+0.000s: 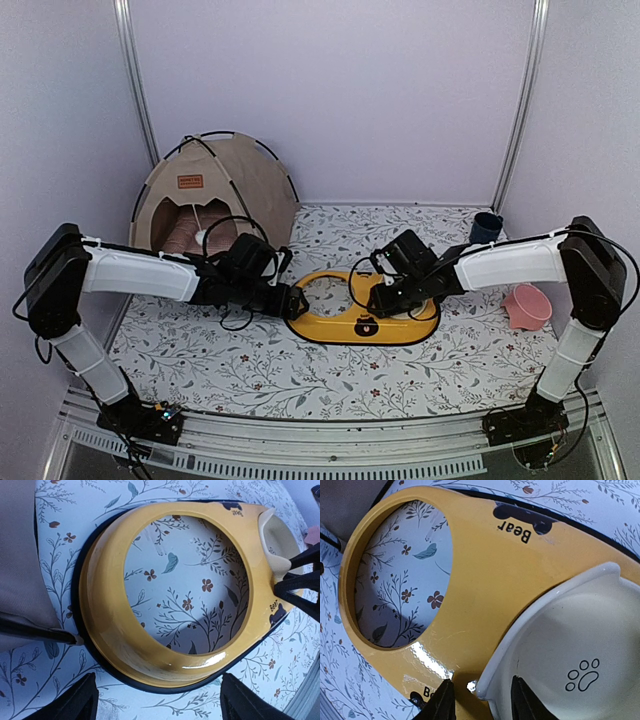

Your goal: Set up the pet tent

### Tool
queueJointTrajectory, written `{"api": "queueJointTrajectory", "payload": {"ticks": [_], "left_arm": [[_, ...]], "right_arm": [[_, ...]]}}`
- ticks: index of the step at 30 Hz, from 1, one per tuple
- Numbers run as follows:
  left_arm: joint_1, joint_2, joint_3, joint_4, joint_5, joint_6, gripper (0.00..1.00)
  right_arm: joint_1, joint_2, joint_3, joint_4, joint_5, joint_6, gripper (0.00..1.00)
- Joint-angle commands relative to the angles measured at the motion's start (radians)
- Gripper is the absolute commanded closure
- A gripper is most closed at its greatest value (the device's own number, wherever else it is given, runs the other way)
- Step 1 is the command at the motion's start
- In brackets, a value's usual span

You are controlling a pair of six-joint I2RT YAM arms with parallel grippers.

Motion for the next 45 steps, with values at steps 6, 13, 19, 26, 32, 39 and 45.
{"api": "queueJointTrajectory", "payload": {"ticks": [6, 13, 19, 26, 32, 39, 45], "left_arm": [[0.011, 0.011, -0.002, 0.012, 0.003, 0.002, 0.15], [0.012, 0.034, 0.005, 0.039, 0.029, -0.010, 0.15], [0.008, 0.058, 0.008, 0.061, 0.050, -0.028, 0.15], [-0.014, 0.103, 0.041, 0.077, 0.050, -0.047, 0.15], [-0.048, 0.164, 0.090, 0.085, 0.047, -0.063, 0.16], [-0.097, 0.216, 0.152, 0.093, 0.059, -0.078, 0.16], [-0.121, 0.235, 0.177, 0.099, 0.069, -0.085, 0.16]], "right_arm": [[0.011, 0.038, 0.025, -0.073, 0.040, 0.009, 0.47], [0.010, -0.040, 0.077, -0.114, 0.064, 0.005, 0.37], [-0.006, -0.135, 0.081, -0.117, 0.073, 0.019, 0.27], [-0.110, -0.253, 0.000, -0.093, 0.087, 0.069, 0.18], [-0.273, -0.399, -0.162, -0.012, 0.051, 0.156, 0.09], [-0.504, -0.544, -0.300, 0.007, 0.049, 0.244, 0.01], [-0.672, -0.629, -0.376, 0.006, 0.055, 0.292, 0.01]]}}
